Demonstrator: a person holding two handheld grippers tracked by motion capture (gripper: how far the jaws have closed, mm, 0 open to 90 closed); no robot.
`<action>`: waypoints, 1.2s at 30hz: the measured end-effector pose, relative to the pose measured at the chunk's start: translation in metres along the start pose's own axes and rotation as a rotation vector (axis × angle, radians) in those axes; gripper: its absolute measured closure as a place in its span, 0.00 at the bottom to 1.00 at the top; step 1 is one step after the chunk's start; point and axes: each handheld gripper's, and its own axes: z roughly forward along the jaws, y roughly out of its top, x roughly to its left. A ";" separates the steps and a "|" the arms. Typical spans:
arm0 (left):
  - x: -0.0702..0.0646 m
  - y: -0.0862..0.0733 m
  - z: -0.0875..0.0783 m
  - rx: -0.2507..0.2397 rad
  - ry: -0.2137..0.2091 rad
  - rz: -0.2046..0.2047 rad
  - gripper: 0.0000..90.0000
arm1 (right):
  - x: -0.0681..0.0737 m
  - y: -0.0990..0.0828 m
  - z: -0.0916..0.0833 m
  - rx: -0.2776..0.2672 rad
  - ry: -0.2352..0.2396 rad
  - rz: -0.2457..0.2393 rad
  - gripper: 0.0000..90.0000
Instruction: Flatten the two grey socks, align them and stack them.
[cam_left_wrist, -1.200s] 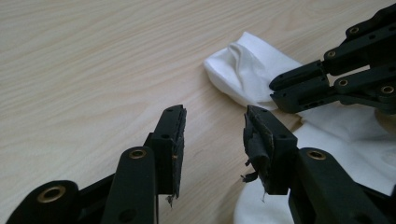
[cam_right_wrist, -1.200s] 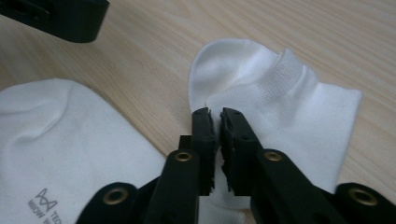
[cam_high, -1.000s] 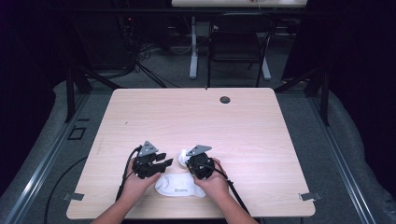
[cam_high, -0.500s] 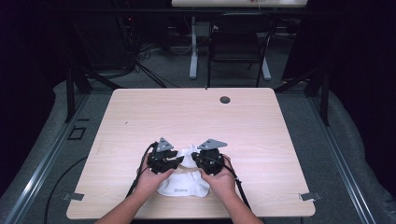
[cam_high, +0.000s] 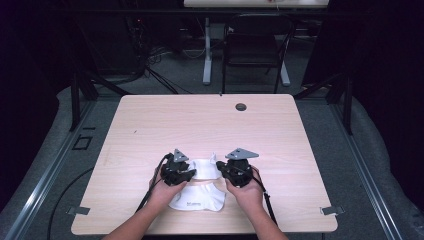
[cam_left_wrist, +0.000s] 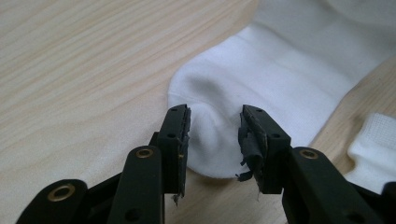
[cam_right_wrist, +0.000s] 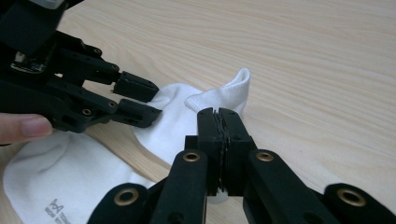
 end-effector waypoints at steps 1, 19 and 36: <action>0.000 -0.001 0.000 -0.002 0.000 0.001 0.70 | -0.002 -0.001 0.000 0.002 -0.006 0.003 0.99; 0.009 -0.004 -0.003 -0.004 -0.007 -0.021 0.96 | -0.035 -0.027 0.005 0.103 -0.076 0.093 0.97; 0.012 -0.006 -0.004 -0.016 -0.020 -0.057 0.97 | -0.041 -0.018 -0.013 0.014 -0.088 0.100 0.77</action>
